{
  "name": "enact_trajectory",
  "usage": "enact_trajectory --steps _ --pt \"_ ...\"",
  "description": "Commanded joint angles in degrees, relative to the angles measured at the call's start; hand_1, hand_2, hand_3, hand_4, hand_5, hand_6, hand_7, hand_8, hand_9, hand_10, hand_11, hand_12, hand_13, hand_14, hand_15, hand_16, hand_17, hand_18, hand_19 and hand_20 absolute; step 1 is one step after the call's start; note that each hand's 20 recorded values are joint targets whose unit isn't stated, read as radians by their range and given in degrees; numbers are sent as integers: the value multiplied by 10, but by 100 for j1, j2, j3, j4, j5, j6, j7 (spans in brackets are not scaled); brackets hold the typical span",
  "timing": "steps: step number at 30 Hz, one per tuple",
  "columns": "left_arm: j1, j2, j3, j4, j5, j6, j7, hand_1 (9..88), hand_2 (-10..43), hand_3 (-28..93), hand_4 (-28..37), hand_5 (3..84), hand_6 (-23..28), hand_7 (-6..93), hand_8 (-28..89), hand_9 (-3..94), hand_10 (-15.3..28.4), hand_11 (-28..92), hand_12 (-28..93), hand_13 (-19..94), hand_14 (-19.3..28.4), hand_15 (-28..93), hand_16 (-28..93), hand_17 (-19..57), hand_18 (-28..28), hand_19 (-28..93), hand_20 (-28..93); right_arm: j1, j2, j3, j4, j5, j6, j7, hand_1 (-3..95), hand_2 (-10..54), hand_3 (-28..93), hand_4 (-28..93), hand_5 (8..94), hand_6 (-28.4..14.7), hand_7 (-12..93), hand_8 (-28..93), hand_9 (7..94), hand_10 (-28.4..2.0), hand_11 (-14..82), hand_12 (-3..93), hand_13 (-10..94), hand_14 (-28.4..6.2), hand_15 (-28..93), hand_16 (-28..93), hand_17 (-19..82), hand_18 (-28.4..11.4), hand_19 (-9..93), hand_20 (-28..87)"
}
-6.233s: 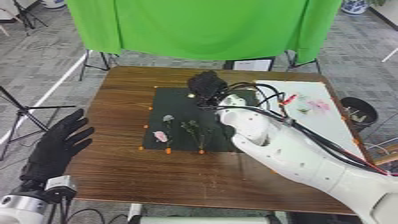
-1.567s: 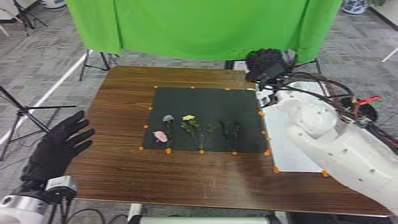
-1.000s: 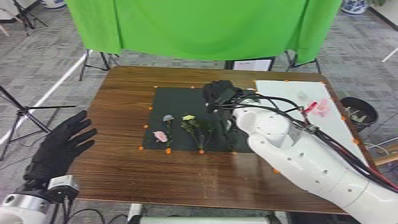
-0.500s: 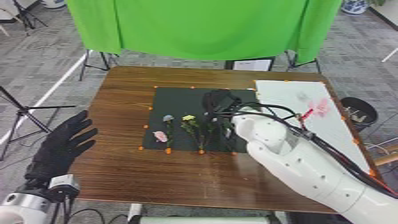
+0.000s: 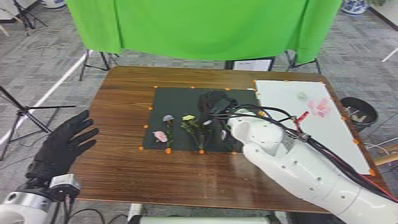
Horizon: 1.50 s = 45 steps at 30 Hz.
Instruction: Arrange flowers
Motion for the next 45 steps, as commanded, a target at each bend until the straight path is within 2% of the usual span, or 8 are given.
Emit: enact_trajectory --steps 1,7,10,12,15,21,27,45 --pt "23 -2 1 11 -6 -60 -65 238 -24 684 -283 260 38 191 -98 203 110 182 198 164 154 253 30 -122 231 379 91 -22 7 112 -88 -63 109 65 308 -95 835 -283 634 18 433 9 770 -76 347 283 691 -56 716 346 329 -197 883 563" --pt "71 -45 -25 -18 1 -50 -29 239 -23 683 -283 260 38 191 -98 203 110 183 198 164 153 252 30 -121 231 378 90 -126 428 568 -296 -38 383 298 236 -72 865 -278 601 15 410 -172 724 -89 360 284 671 -63 730 349 322 -199 882 569" --pt "102 -71 -51 -37 4 -20 -21 239 -23 683 -283 260 38 192 -98 204 110 183 198 164 154 253 30 -122 230 378 91 -63 805 814 -218 48 213 813 224 -73 875 -275 508 -3 402 -172 611 -99 370 281 614 -77 744 341 309 -200 879 569" --pt "165 -98 -70 -63 -4 13 26 238 -22 683 -283 260 38 192 -99 204 109 184 198 164 154 254 30 -122 231 378 91 19 1050 948 -40 86 57 1152 213 -78 887 -269 406 -31 391 -165 471 -119 360 273 529 -94 749 303 268 -207 848 561" --pt "178 -106 -85 -70 -3 18 30 239 -21 682 -283 261 38 193 -98 203 109 185 198 164 154 253 30 -122 231 379 91 89 1424 967 445 154 775 1575 206 -89 903 -270 281 -57 370 -156 321 -142 297 264 407 -116 736 224 217 -210 797 552" --pt "232 -138 -109 -93 4 50 60 239 -21 682 -283 261 38 192 -99 203 110 184 197 165 154 254 30 -122 231 379 91 -45 1778 1460 760 559 207 2350 211 -95 898 -268 170 -95 226 -83 196 -168 118 274 278 -127 603 159 153 -206 690 485" --pt "215 -148 -97 -82 -2 30 64 238 -20 681 -283 260 38 191 -98 203 111 181 197 165 155 255 30 -122 231 379 90 -300 1848 1680 857 526 -97 2492 208 -95 889 -272 155 -101 173 -57 199 -181 35 258 306 -124 507 156 145 -208 655 443" --pt "157 -85 -81 -52 -15 -32 -13 240 -21 683 -283 262 39 193 -99 204 110 184 198 165 155 255 28 -122 231 378 90 -495 1735 1855 1141 848 -1165 2726 211 -95 887 -282 269 -66 272 -107 421 -172 131 183 523 -91 573 198 207 -217 729 484"
